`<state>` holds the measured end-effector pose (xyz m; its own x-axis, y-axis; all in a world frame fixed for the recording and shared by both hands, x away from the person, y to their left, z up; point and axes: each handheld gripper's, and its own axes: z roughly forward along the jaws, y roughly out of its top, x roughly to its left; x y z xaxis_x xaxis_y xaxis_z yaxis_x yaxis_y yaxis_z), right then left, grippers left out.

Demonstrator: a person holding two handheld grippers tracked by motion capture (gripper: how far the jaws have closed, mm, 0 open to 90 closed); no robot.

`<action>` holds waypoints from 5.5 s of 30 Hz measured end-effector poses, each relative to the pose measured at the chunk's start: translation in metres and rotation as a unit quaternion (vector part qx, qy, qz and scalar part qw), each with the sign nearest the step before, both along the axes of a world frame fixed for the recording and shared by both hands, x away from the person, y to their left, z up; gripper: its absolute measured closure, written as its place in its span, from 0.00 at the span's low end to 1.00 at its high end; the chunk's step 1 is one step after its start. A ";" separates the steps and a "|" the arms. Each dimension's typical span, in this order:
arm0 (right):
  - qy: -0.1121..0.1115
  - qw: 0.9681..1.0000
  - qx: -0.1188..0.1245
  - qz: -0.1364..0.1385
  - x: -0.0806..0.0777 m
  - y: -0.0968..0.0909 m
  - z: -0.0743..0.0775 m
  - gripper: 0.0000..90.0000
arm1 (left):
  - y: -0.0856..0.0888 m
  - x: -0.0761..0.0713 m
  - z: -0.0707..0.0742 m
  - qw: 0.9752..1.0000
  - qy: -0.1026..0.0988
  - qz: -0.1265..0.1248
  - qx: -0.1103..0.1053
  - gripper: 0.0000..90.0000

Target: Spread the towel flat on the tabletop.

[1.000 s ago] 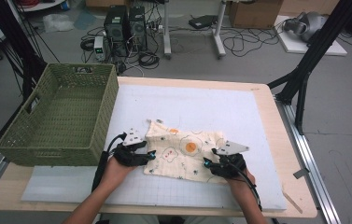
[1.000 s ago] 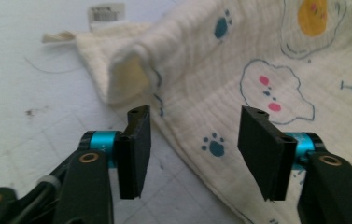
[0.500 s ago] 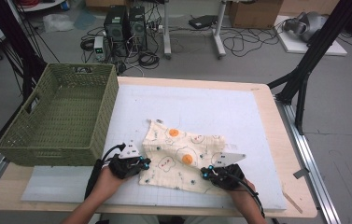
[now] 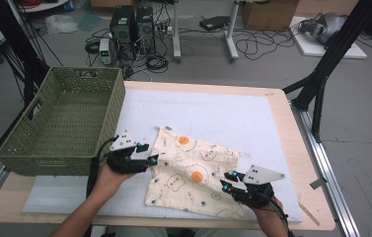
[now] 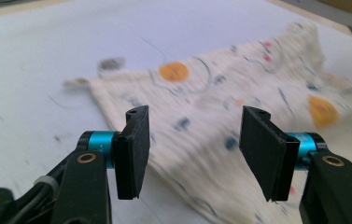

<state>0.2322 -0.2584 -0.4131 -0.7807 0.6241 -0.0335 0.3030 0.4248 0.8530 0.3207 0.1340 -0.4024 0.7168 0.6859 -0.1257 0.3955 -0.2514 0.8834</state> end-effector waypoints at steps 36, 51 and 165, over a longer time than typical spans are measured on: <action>-0.036 0.992 0.006 -0.119 0.037 -0.020 0.006 0.43 | -0.022 0.086 -0.035 0.992 0.016 0.113 0.061 0.64; 0.049 0.987 -0.052 -0.141 0.146 0.010 -0.022 0.51 | -0.007 0.075 -0.035 0.992 0.028 0.110 0.049 0.52; 0.043 0.983 -0.069 -0.162 0.046 -0.016 -0.024 0.54 | 0.014 -0.009 -0.041 1.000 0.007 0.029 0.005 0.49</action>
<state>0.2787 -0.2745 -0.4369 -0.5449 0.8349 -0.0777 0.5102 0.4036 0.7594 0.3118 0.1479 -0.4432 0.6735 0.7279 -0.1286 0.4218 -0.2357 0.8755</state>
